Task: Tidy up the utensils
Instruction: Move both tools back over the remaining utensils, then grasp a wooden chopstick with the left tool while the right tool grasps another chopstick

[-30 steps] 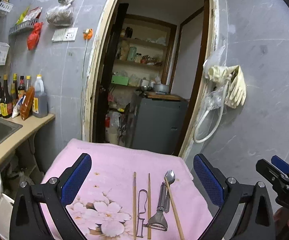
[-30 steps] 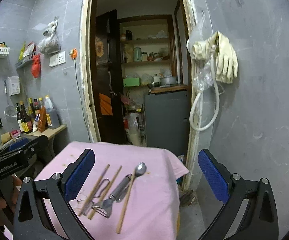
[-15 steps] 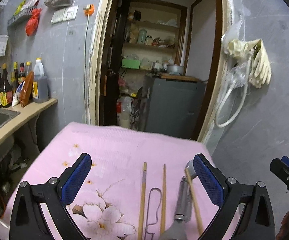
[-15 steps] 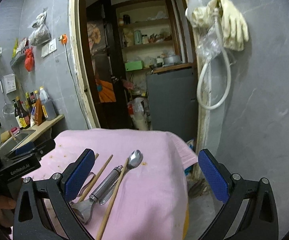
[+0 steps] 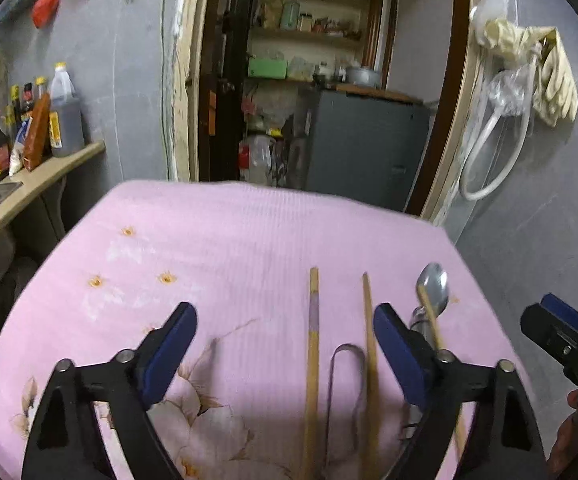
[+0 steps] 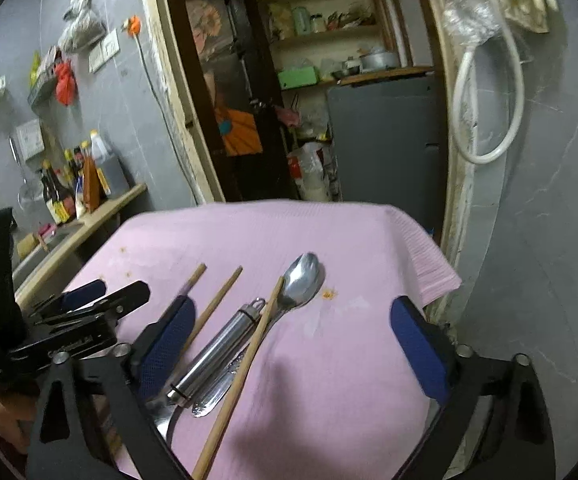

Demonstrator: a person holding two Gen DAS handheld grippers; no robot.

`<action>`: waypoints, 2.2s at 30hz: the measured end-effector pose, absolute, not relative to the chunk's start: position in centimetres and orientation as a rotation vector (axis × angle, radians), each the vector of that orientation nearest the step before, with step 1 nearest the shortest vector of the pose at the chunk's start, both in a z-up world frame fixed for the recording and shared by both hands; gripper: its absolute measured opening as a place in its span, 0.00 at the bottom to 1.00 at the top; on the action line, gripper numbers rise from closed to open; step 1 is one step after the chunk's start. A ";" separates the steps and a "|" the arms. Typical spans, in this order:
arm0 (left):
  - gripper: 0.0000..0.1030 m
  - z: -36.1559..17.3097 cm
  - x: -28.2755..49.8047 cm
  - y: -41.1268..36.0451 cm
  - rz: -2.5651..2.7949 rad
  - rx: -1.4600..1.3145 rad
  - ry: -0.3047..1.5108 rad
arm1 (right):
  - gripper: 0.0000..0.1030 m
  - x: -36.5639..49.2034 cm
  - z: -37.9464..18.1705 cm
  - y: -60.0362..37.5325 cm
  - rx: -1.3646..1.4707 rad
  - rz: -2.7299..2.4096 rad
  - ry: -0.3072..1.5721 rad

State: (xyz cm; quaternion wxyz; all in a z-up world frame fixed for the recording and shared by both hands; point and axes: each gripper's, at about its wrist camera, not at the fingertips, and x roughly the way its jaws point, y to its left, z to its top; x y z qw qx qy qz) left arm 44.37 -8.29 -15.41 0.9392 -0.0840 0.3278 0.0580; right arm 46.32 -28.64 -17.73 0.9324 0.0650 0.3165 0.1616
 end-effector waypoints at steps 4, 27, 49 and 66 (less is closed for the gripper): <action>0.66 -16.5 45.7 -7.9 0.094 -0.207 0.754 | 0.61 47.2 -19.0 -28.2 0.132 0.341 0.715; 0.30 -17.5 48.8 -9.9 0.096 -0.011 0.882 | 0.18 48.5 -21.4 -24.6 0.008 0.415 0.892; 0.08 -17.2 48.4 -7.8 -0.003 -0.192 1.096 | 0.10 48.9 -21.9 -25.7 0.129 0.425 1.010; 0.07 -12.4 43.9 -7.9 -0.077 -0.285 0.917 | 0.06 42.7 -16.1 -28.4 0.297 0.389 0.799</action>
